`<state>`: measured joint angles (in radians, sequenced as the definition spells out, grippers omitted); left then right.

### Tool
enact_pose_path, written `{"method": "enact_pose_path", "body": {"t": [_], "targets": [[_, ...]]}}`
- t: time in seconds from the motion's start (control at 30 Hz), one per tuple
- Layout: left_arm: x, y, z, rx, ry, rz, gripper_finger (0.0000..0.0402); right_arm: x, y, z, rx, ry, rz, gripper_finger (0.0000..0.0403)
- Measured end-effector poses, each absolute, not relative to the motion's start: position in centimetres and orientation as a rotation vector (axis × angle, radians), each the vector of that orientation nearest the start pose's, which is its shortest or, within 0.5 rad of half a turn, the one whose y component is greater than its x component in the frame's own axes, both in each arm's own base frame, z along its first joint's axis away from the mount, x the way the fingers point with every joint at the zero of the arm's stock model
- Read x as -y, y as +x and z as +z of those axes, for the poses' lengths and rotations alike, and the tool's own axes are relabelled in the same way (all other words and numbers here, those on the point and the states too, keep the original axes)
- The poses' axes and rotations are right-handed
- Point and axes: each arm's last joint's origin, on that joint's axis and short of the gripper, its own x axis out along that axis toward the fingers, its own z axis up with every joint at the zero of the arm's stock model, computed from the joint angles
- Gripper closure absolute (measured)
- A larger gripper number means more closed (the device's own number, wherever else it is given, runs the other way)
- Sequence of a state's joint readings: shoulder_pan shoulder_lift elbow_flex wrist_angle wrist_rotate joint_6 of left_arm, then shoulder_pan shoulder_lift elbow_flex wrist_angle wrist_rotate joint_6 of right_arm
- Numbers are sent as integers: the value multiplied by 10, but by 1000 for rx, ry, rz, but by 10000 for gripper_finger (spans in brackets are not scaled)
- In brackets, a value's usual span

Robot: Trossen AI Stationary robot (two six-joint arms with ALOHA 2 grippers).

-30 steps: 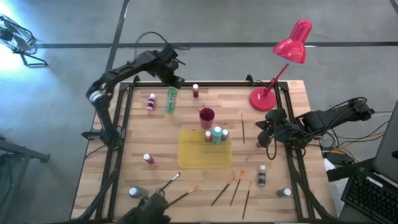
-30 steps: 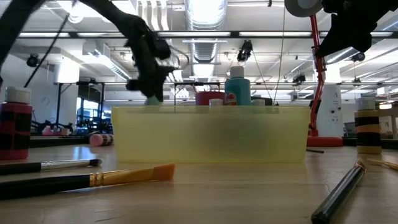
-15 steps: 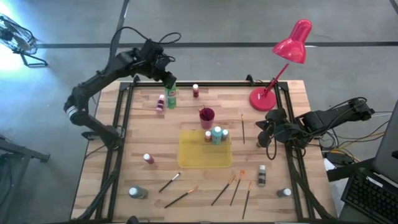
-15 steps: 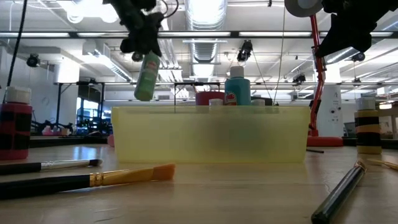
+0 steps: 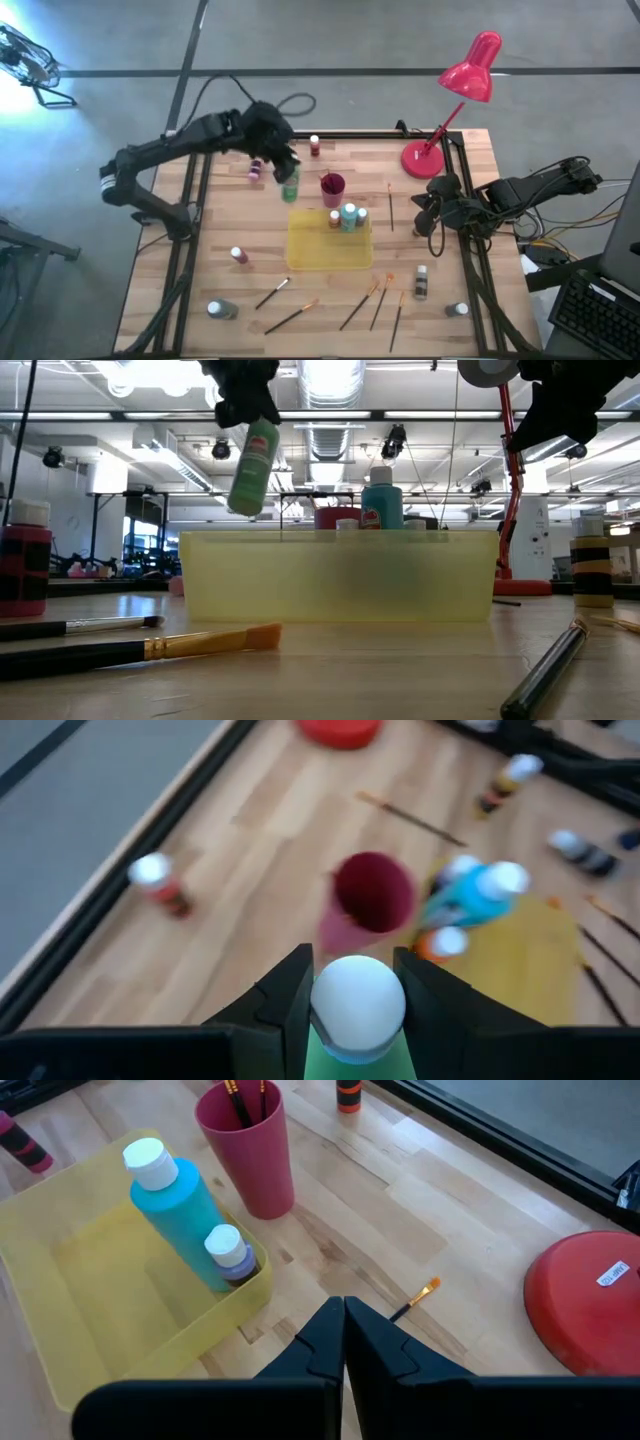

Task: Pick & Place Paint Supplies
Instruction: Put the large green paint bottle into the yellow bin

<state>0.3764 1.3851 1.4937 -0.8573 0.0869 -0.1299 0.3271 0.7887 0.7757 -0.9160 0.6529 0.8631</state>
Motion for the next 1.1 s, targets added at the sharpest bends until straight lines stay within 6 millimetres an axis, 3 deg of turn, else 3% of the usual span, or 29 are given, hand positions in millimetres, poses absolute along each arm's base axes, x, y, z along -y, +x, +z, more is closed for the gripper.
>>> {"method": "enact_pose_path", "body": {"t": [0.5, 0.8, 1.1], "targets": [[-27, 263, 364, -503, -158, 118, 278, -27, 133, 275, -623, 373, -613, 394], [1, 267, 343, -444, -98, 41, 278, -27, 133, 275, -623, 372, -613, 394], [20, 268, 340, -417, -79, -10, 278, -27, 133, 275, -623, 372, -613, 394]]}}
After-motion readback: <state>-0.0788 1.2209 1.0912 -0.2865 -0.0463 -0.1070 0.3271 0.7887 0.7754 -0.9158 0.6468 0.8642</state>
